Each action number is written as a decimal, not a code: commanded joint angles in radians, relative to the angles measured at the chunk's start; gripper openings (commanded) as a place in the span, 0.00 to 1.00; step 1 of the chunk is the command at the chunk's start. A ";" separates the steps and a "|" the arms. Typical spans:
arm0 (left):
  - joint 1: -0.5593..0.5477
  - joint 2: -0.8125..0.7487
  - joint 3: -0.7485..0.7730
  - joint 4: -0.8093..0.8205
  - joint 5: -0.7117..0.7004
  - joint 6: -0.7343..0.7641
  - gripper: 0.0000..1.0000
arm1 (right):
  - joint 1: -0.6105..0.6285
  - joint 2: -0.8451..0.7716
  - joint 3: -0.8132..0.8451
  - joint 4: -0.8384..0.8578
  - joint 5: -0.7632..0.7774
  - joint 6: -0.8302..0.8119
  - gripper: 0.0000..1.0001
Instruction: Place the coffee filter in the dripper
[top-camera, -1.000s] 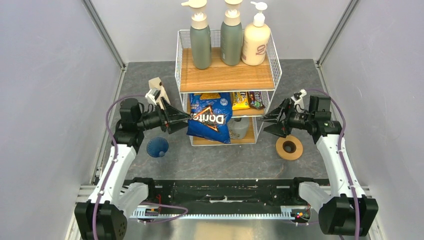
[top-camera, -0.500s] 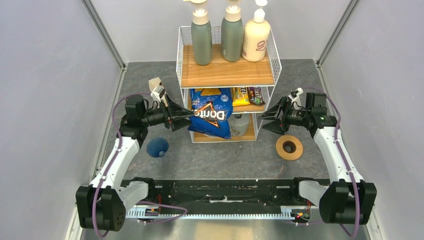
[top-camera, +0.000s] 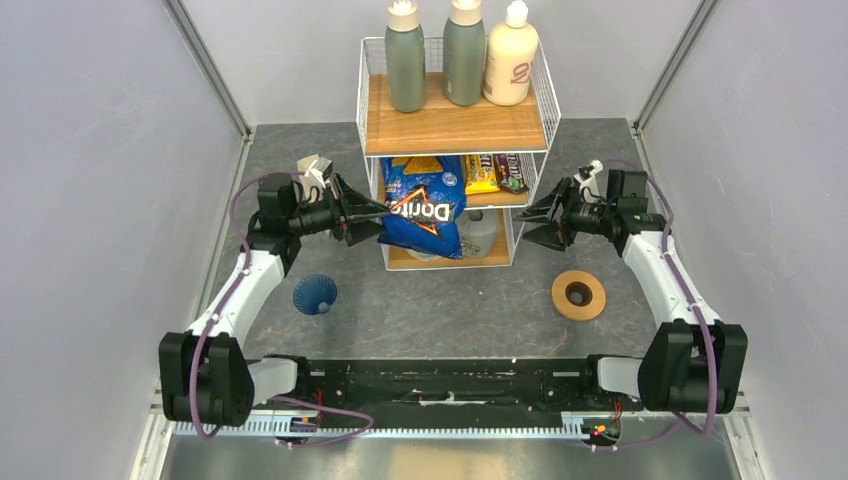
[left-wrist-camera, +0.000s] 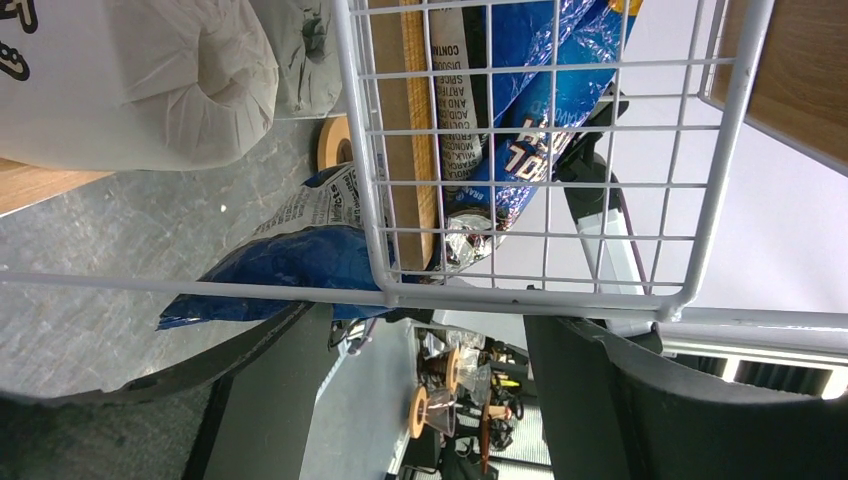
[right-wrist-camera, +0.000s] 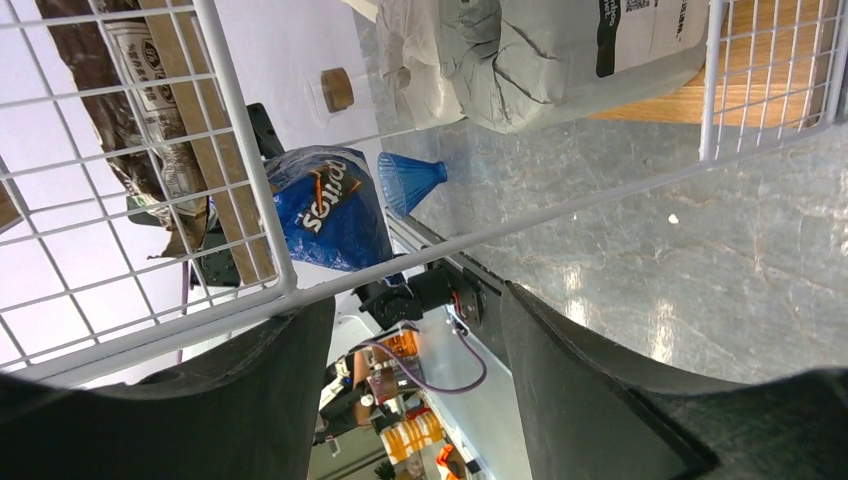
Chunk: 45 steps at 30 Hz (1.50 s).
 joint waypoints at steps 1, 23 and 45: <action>0.004 0.073 0.090 0.089 -0.107 0.047 0.78 | 0.003 0.055 0.070 0.144 0.043 0.022 0.69; 0.007 0.585 0.574 0.201 -0.175 0.080 0.75 | 0.005 0.543 0.520 0.316 0.069 -0.003 0.65; 0.014 0.827 0.880 0.133 -0.203 0.125 0.74 | 0.005 0.811 0.814 0.381 0.063 0.024 0.63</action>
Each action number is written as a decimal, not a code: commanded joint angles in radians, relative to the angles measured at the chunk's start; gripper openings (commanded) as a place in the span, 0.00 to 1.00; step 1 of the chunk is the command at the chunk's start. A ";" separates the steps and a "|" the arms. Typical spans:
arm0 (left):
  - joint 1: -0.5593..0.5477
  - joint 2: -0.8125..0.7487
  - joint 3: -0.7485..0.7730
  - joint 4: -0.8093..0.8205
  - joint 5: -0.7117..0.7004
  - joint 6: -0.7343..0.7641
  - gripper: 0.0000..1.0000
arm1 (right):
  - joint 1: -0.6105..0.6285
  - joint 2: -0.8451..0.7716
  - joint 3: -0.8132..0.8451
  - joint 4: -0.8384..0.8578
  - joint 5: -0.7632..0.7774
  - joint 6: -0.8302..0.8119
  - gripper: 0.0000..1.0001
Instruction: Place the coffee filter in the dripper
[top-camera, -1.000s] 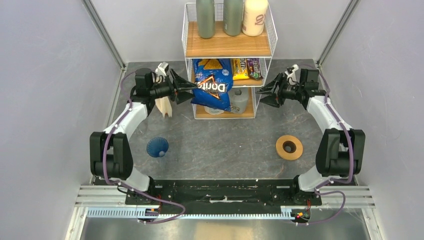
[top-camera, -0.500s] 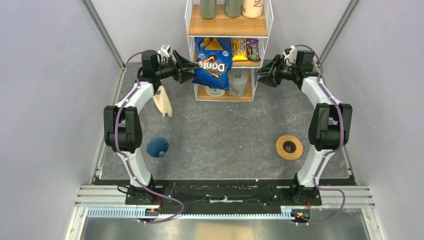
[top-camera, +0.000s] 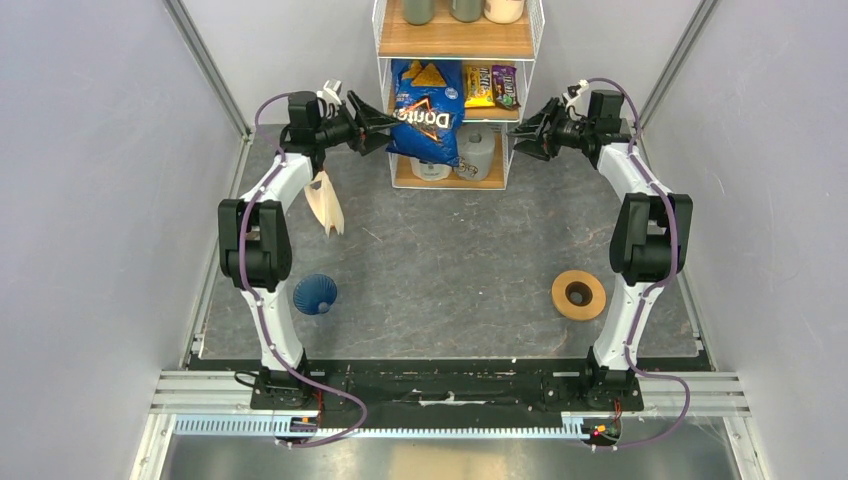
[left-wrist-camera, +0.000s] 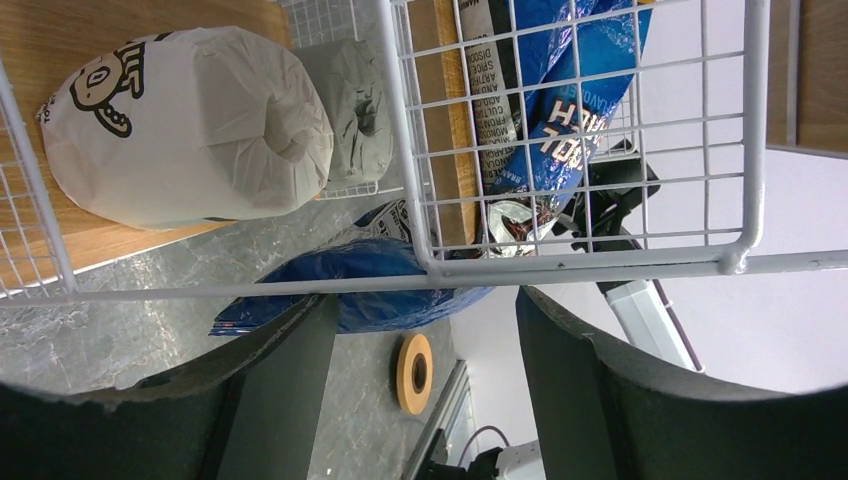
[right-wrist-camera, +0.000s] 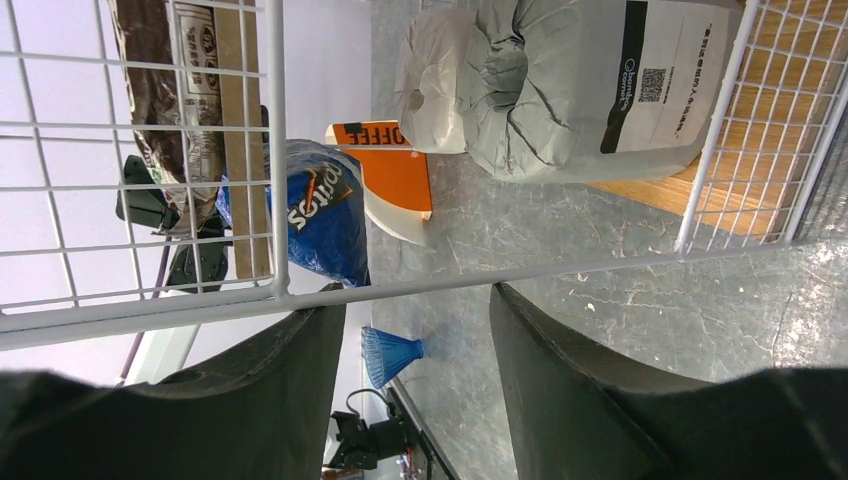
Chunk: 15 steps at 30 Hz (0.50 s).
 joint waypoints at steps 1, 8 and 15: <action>0.011 -0.035 0.036 0.018 -0.046 0.086 0.74 | 0.002 -0.010 0.046 0.078 0.026 0.011 0.63; 0.047 -0.175 -0.066 0.017 -0.032 0.084 0.77 | 0.006 -0.144 -0.001 0.012 0.002 -0.063 0.65; 0.134 -0.387 -0.180 -0.143 -0.009 0.185 0.78 | 0.017 -0.344 -0.136 -0.116 -0.026 -0.178 0.70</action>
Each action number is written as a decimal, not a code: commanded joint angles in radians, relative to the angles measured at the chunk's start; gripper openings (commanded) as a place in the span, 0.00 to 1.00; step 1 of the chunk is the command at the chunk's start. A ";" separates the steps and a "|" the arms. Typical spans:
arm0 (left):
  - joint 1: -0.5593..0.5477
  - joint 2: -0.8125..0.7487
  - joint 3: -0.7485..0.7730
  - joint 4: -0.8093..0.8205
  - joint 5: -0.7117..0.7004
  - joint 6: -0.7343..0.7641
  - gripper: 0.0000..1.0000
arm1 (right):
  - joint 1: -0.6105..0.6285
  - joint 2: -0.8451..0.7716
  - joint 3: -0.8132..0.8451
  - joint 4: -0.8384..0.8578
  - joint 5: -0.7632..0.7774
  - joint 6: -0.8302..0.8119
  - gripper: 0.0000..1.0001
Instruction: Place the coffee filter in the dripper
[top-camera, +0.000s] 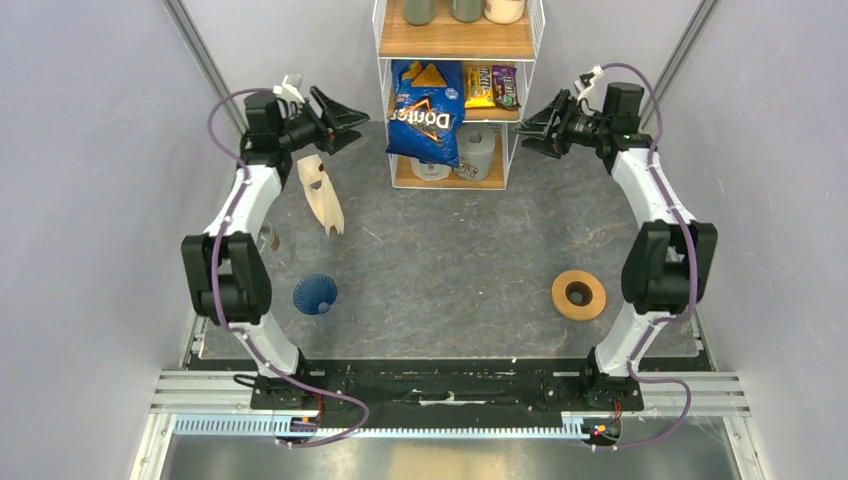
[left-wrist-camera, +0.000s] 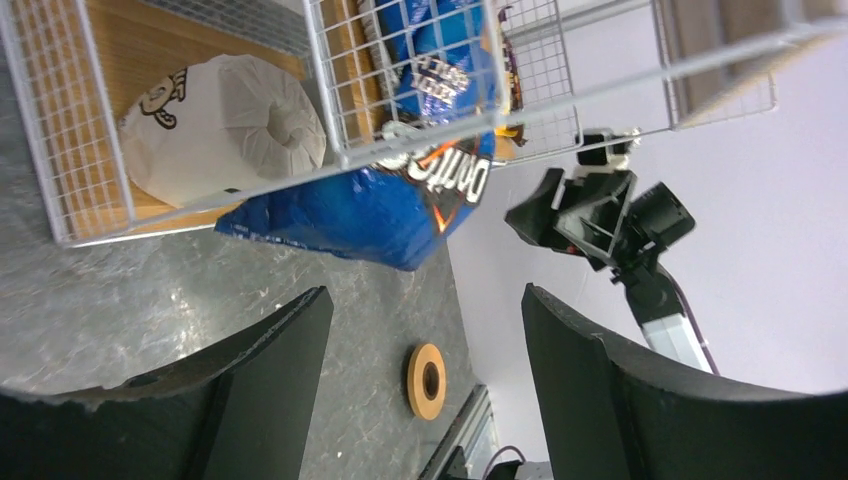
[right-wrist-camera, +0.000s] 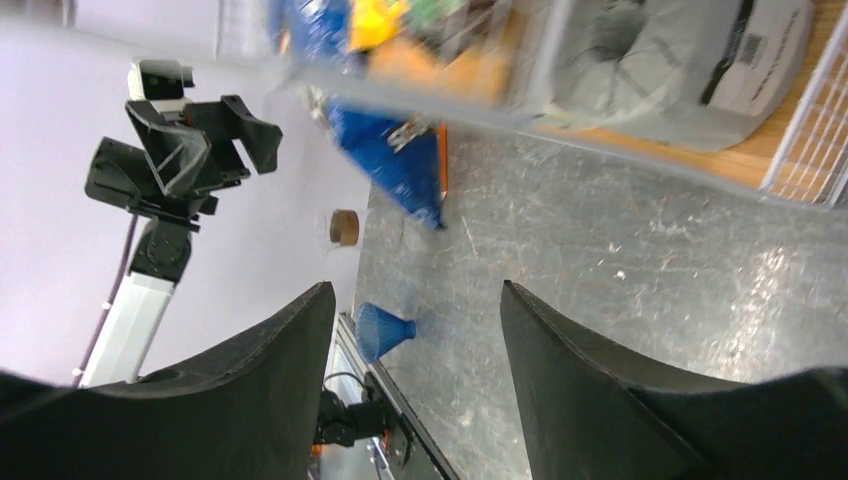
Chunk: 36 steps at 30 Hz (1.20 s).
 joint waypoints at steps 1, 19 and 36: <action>0.065 -0.180 -0.045 -0.146 0.016 0.141 0.78 | 0.013 -0.193 -0.082 -0.084 -0.027 -0.120 0.71; 0.476 -0.438 0.152 -1.443 -0.425 1.164 0.94 | 0.161 -0.529 -0.274 -0.576 0.160 -0.590 0.97; 0.431 -0.456 -0.077 -1.282 -0.763 1.056 0.97 | 0.178 -0.522 -0.302 -0.587 0.176 -0.644 0.97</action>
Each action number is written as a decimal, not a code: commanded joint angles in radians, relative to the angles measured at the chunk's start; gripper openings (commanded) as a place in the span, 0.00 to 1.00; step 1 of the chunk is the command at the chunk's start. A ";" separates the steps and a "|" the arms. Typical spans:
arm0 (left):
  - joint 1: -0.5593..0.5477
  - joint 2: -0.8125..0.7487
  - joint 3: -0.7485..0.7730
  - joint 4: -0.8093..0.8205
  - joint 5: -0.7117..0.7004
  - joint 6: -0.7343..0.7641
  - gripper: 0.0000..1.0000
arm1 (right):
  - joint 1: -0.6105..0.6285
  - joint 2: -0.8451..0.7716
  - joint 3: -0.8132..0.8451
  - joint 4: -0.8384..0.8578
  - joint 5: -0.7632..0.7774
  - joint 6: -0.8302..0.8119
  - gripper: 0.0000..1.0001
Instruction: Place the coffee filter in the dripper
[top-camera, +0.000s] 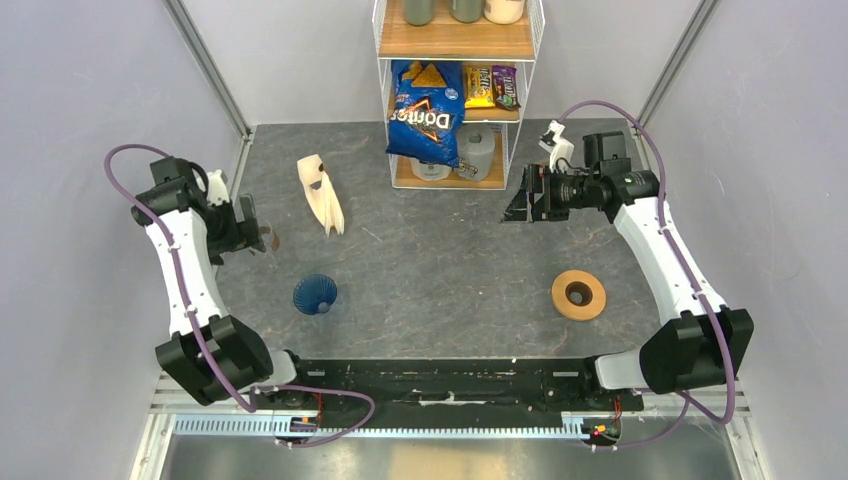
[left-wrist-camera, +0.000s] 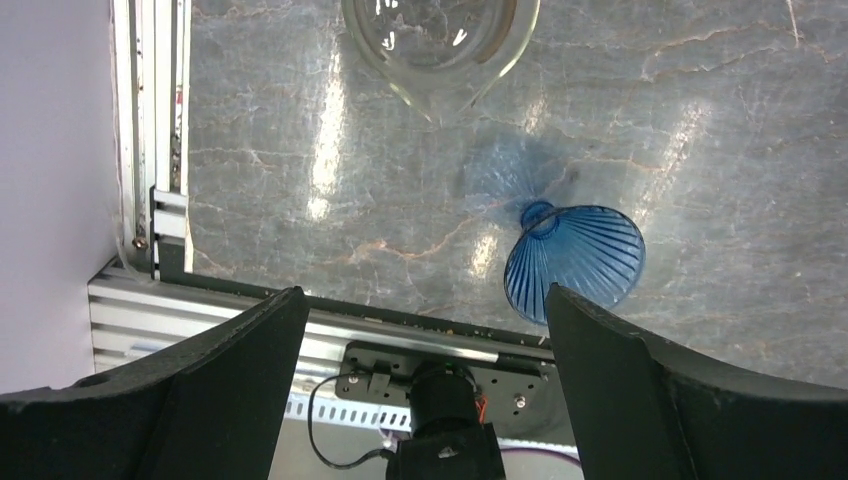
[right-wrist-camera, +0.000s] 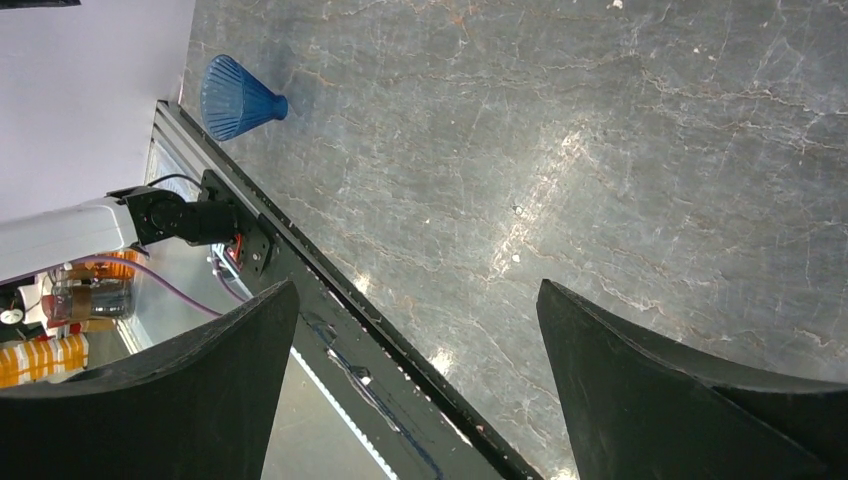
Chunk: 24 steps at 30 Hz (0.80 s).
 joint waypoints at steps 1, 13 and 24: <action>-0.032 0.005 -0.045 0.115 -0.057 -0.053 0.97 | 0.004 -0.019 -0.012 0.020 0.003 -0.019 0.97; -0.165 0.130 -0.090 0.272 -0.194 -0.134 0.98 | 0.004 -0.039 -0.033 0.023 0.001 -0.021 0.97; -0.220 0.236 -0.066 0.351 -0.291 -0.185 0.98 | 0.003 -0.038 -0.056 0.051 0.007 -0.001 0.97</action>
